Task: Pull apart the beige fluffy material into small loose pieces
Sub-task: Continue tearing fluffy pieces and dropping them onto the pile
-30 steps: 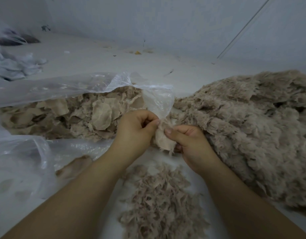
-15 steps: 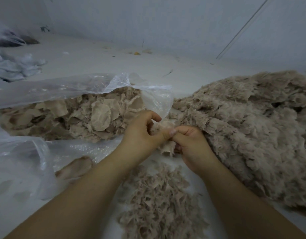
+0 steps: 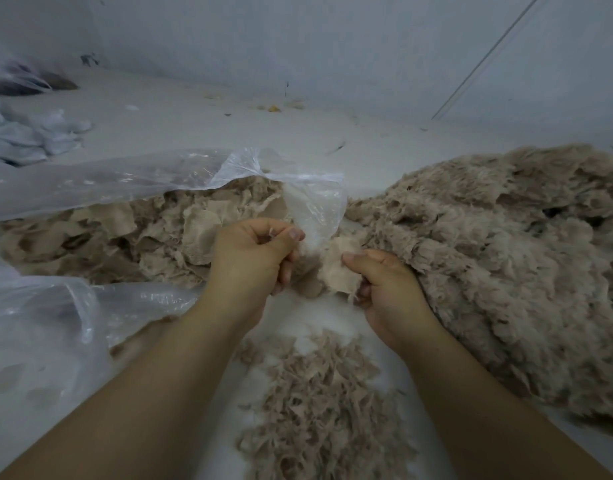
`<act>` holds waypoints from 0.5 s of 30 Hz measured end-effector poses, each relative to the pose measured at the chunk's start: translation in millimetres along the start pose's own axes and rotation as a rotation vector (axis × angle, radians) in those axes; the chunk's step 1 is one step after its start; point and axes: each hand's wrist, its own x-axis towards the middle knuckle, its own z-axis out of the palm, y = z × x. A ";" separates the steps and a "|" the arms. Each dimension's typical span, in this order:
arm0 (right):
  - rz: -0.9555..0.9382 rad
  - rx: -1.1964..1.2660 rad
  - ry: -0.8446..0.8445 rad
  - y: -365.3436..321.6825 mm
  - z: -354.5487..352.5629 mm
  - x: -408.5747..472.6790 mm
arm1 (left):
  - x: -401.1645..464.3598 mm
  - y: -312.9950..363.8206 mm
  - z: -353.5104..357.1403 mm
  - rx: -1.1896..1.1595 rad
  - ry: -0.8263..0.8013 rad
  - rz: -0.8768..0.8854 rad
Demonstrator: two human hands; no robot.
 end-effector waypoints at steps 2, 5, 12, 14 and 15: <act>0.021 0.061 0.040 -0.1 -0.6 1.7 | 1.0 3.1 -3.8 -0.007 -0.023 0.023; 0.012 0.060 0.015 0.1 -0.3 1.0 | 0.1 9.4 -12.2 0.122 -0.454 -0.049; -0.028 0.048 -0.053 -0.7 -0.5 -1.0 | -9.3 10.2 -6.8 0.540 -0.720 -0.087; -0.042 0.013 -0.073 0.1 -1.1 -1.2 | -7.7 4.3 -0.3 0.463 -0.411 -0.050; -0.053 -0.004 -0.085 0.6 -1.3 -1.2 | -7.0 1.2 3.0 0.431 -0.260 -0.028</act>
